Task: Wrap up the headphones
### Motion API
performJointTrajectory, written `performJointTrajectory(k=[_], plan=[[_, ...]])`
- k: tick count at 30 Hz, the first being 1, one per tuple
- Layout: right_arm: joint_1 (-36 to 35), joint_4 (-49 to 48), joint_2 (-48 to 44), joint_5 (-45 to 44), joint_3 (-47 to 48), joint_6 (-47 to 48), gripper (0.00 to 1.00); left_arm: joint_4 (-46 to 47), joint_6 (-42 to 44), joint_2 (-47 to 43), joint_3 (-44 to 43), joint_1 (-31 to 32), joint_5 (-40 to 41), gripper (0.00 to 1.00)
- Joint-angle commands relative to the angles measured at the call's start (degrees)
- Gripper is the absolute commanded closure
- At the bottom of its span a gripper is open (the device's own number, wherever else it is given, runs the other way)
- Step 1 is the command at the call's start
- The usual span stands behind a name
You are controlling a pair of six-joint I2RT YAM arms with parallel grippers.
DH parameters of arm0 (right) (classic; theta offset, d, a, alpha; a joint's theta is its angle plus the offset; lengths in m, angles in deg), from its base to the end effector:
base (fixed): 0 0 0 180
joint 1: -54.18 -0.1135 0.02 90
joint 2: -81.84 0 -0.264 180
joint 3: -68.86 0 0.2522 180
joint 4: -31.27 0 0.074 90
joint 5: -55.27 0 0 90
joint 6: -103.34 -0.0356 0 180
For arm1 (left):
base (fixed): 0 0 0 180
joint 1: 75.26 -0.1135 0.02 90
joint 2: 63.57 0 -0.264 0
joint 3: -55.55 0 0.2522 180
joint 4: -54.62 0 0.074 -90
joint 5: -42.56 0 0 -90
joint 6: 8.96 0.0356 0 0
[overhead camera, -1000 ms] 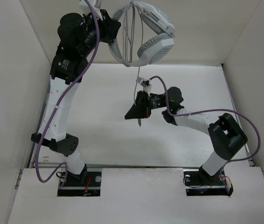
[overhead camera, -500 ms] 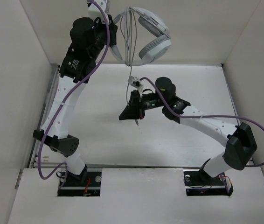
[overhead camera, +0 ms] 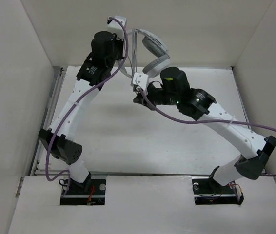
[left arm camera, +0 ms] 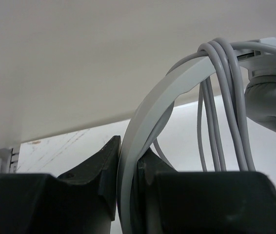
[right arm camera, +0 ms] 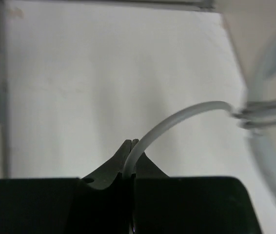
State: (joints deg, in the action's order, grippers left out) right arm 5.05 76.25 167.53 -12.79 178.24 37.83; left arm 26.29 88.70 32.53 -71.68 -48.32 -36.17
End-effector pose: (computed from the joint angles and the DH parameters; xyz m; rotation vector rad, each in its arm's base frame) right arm 0.2064 0.2589 0.4392 -1.3777 1.4089 0.6549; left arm 0.3354 -0.1627 0.5117 0.3008 1.4941 -0.1191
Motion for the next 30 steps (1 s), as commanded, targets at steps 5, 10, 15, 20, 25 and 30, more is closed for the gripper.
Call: performJointTrajectory(k=[5,10,15,20,25,30], plan=[[-2.2,8.1,-3.1,-32.5,4.6,29.2,0.97,9.2,3.3,-6.8,5.4,1.8,2.5,0.98],[-1.1,-1.2,-3.1,-42.6,3.9,41.8,0.97,8.3,5.5,-8.2,9.3,4.2,1.5,0.98],[2.4,-14.7,-2.8,-47.9,0.2,53.7,0.98,6.8,5.8,-9.6,13.4,7.4,0.2,0.98],[8.4,-27.4,-3.0,-45.2,-3.6,60.2,0.94,5.6,4.5,-10.3,14.5,8.0,-1.8,0.98],[11.6,-30.8,-2.4,-39.4,-5.2,60.6,0.90,4.1,3.2,-11.3,15.8,9.8,-4.1,0.98],[12.6,-28.5,-1.8,-34.6,-4.6,57.3,0.84,3.1,2.5,-12.3,17.4,10.5,-6.0,0.98]])
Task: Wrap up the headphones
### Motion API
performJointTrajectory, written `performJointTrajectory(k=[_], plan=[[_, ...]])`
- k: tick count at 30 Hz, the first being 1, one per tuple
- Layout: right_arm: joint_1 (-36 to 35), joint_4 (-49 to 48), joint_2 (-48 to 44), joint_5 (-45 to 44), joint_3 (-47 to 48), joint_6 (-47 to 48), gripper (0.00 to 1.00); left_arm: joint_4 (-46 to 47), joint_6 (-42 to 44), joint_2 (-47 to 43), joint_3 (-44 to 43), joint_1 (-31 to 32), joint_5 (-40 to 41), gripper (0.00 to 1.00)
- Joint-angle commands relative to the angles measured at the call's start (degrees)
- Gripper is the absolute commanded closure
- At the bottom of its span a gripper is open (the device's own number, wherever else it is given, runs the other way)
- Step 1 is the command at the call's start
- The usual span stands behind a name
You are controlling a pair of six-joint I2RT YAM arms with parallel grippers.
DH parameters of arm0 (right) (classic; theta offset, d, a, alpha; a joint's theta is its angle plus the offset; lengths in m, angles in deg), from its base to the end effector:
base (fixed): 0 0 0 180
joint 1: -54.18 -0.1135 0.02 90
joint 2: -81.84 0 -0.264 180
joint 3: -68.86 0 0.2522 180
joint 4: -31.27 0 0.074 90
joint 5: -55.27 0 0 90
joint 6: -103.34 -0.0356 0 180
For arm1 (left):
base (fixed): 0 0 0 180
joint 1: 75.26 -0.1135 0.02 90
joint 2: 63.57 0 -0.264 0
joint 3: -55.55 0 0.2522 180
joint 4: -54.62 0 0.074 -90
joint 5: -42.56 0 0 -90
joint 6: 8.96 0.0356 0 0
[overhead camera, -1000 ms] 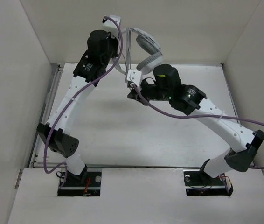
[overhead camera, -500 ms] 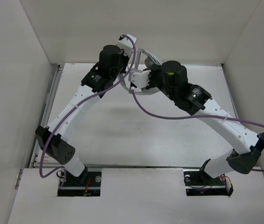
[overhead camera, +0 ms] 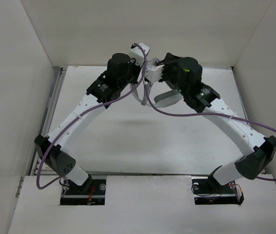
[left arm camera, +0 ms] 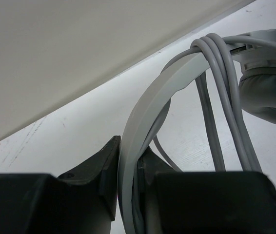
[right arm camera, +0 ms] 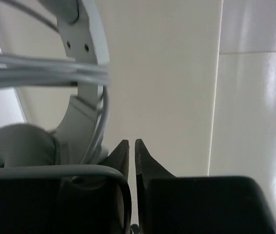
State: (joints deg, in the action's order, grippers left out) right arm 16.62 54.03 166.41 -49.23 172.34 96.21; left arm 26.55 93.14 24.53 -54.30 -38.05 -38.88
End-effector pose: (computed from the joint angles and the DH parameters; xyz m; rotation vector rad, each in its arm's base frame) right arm 0.2764 0.2013 0.4508 -1.3644 1.0121 -0.8056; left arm 0.2852 -0.2099 0.4588 0.5986 1.5740 -0.2043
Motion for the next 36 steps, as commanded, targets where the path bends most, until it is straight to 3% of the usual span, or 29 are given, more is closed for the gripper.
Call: performJointTrajectory(k=[1,7,14,19,36], plan=[[1.2,-5.0,-0.6,2.7,1.7,-1.7,0.83,2.4,-2.2,-4.3,0.0,0.3,-4.0,0.98],[2.4,3.5,-0.6,9.5,3.4,-6.0,0.79,-0.5,-3.6,-4.8,0.6,0.4,-8.2,0.98],[5.9,14.6,-1.8,23.2,-0.7,-11.1,0.67,-4.9,-7.3,-5.1,3.1,-0.8,-16.4,0.99],[8.2,16.5,-1.6,28.2,-2.6,-11.7,0.63,-8.1,-6.8,-5.4,4.2,-0.1,-21.4,0.99],[12.5,30.6,-3.0,44.7,-3.1,-13.2,0.62,-15.4,-5.9,-4.2,2.4,-0.5,-32.8,0.99]])
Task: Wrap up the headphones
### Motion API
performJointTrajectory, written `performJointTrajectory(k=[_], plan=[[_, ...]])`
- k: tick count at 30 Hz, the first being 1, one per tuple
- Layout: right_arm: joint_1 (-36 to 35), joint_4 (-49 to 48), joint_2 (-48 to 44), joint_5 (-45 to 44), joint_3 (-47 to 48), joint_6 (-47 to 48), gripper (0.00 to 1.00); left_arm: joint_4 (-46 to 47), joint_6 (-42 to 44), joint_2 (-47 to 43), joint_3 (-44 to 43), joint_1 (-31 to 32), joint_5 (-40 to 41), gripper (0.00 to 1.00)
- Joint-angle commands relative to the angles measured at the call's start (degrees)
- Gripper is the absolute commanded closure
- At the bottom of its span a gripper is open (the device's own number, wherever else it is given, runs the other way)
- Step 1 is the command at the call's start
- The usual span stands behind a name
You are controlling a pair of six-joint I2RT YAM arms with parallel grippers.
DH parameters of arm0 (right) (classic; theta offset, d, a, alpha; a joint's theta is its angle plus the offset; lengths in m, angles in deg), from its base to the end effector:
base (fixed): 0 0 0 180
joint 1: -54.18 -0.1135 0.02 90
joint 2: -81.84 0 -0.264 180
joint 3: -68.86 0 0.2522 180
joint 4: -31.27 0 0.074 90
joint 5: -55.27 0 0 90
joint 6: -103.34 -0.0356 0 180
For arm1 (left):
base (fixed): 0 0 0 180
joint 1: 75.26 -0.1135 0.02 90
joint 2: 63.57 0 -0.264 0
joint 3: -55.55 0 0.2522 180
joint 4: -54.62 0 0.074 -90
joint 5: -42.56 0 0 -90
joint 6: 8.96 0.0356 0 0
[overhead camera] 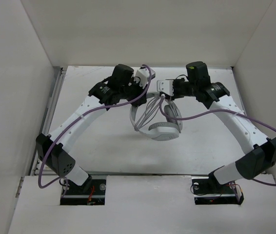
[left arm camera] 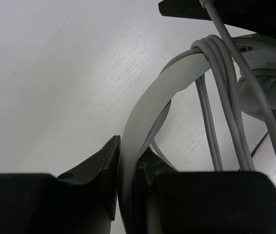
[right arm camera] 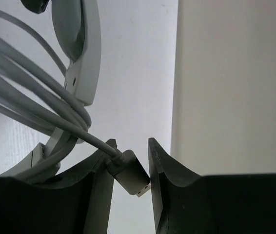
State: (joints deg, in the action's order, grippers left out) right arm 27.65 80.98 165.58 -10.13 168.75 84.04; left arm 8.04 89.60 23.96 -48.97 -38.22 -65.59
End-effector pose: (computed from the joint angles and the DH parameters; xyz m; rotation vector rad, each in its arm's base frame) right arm 0.2816 0.1571 0.3873 -1.7242 1.1944 0.0006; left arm 0.2676 -0.2158 0.3977 0.9995 1.8709 -0.6294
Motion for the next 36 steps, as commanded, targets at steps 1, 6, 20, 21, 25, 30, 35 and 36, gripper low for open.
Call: performJointTrajectory(k=[1,6,20,21,25,30,35,36], plan=[[1.8,4.0,-2.4,6.2,0.6,-1.2,0.62,3.0,-2.4,-3.5,-2.8,-0.5,-6.5,0.99],[4.0,3.6,-3.7,8.1,-0.3,-2.3,0.64,1.4,-3.0,-3.0,-3.5,-1.1,-9.9,0.99],[8.5,3.5,-5.4,16.8,1.1,-9.3,0.65,-1.1,-4.9,0.0,-7.8,-1.7,-15.0,0.99],[9.0,3.3,-5.7,17.1,1.0,-9.6,0.65,-1.1,-5.0,0.3,-7.9,-1.8,-15.0,0.99],[12.8,-0.6,-7.3,18.5,0.1,-14.3,0.66,-0.4,-5.0,1.1,-7.2,-2.9,-13.7,0.99],[20.1,-14.6,-10.8,20.2,-4.8,-28.7,0.65,2.3,-6.6,3.0,-6.0,-3.1,-11.4,0.99],[25.4,-32.9,-16.1,19.5,-16.0,-47.1,0.62,6.4,-7.9,5.3,-3.6,-2.4,-8.7,0.99],[25.9,-36.6,-17.6,18.0,-19.6,-50.7,0.62,7.8,-8.3,6.3,-3.0,-2.4,-8.0,0.99]])
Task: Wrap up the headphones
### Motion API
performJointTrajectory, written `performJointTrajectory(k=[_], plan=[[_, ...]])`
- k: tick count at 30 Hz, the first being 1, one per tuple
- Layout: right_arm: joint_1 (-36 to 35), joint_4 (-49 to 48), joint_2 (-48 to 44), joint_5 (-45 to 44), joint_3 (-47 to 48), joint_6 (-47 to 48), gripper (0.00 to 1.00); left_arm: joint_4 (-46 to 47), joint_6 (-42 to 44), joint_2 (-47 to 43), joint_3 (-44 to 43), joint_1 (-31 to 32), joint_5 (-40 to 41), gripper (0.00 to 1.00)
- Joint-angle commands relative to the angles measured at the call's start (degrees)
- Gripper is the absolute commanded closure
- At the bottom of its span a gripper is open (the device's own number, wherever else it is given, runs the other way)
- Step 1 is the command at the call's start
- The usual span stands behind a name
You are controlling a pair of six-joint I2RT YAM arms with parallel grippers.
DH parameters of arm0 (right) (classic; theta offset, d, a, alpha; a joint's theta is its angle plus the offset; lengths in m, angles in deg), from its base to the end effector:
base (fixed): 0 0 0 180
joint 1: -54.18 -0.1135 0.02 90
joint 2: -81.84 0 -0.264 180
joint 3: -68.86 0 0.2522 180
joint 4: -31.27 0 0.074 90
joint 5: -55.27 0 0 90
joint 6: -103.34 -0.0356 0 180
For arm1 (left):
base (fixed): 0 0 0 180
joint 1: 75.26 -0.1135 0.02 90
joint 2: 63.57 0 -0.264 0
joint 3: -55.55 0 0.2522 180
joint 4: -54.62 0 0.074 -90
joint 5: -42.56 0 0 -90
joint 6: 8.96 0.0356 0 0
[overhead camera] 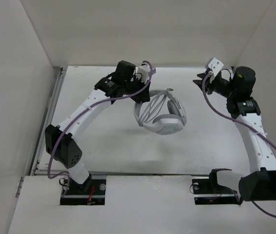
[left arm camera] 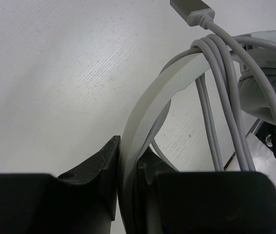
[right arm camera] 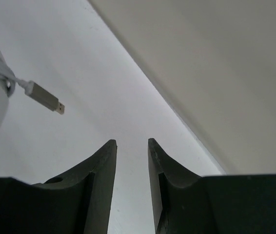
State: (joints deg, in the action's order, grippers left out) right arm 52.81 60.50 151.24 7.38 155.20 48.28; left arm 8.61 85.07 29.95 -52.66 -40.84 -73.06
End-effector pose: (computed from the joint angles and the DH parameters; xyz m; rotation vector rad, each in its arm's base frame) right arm 0.2658 0.0302 0.4127 -1.0045 1.4142 0.2252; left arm 0.2972 -0.2223 0.3858 0.9629 1.9306 -0.7849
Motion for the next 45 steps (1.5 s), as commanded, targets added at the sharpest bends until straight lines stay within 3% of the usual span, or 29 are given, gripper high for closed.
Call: performJointTrajectory(k=[1,8,19,27,33,39,45], plan=[[0.7,-17.5,-4.0,-0.4,-7.7,-16.3,0.61,8.1,-4.2,1.0,0.9,0.3,-0.3,0.99],[1.5,-20.8,-8.1,-5.7,-16.0,-20.3,0.61,16.9,-6.9,8.1,2.9,-0.7,6.1,1.00],[7.6,-24.0,-12.7,-2.7,-22.3,-28.9,0.61,26.5,-10.8,19.2,2.2,-2.9,20.4,1.00],[11.3,-23.8,-15.2,-0.9,-23.5,-31.2,0.60,28.6,-11.1,25.1,1.6,-3.8,26.8,0.99],[14.2,-23.7,-17.8,0.3,-25.1,-32.9,0.60,28.7,-12.0,27.2,1.1,-4.5,29.1,0.93],[16.9,-23.5,-20.6,0.3,-26.1,-34.1,0.58,28.1,-12.6,27.3,1.7,-4.8,30.2,0.73],[19.3,-22.9,-24.8,0.3,-27.5,-34.9,0.57,27.4,-11.9,24.2,3.7,-5.0,29.0,0.65]])
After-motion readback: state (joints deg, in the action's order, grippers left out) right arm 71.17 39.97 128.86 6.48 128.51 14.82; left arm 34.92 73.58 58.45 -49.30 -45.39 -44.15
